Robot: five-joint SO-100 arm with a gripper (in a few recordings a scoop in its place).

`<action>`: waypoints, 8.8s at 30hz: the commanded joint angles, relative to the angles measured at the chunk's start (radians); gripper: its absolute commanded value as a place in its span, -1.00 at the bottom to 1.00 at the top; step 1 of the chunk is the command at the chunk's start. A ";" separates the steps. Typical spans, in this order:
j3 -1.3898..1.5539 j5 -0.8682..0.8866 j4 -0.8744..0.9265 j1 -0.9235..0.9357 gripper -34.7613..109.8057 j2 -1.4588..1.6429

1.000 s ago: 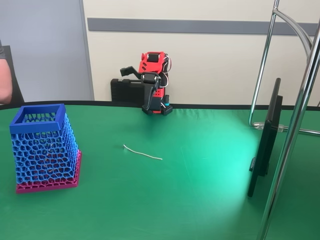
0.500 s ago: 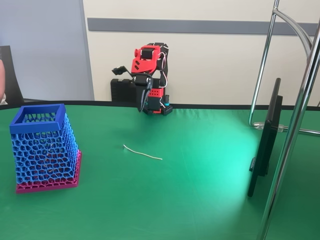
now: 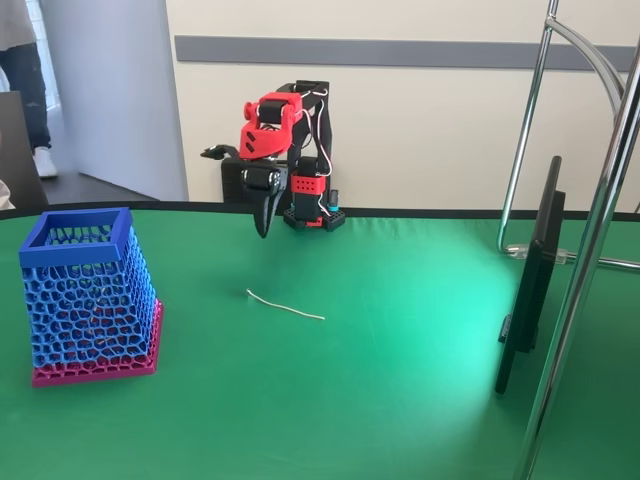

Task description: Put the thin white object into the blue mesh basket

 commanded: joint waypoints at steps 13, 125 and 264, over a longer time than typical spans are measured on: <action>-0.351 0.129 0.114 0.002 -0.51 -0.331; -0.594 0.150 0.175 0.046 -0.51 -0.522; -0.922 -0.196 -0.881 0.345 -0.22 -0.643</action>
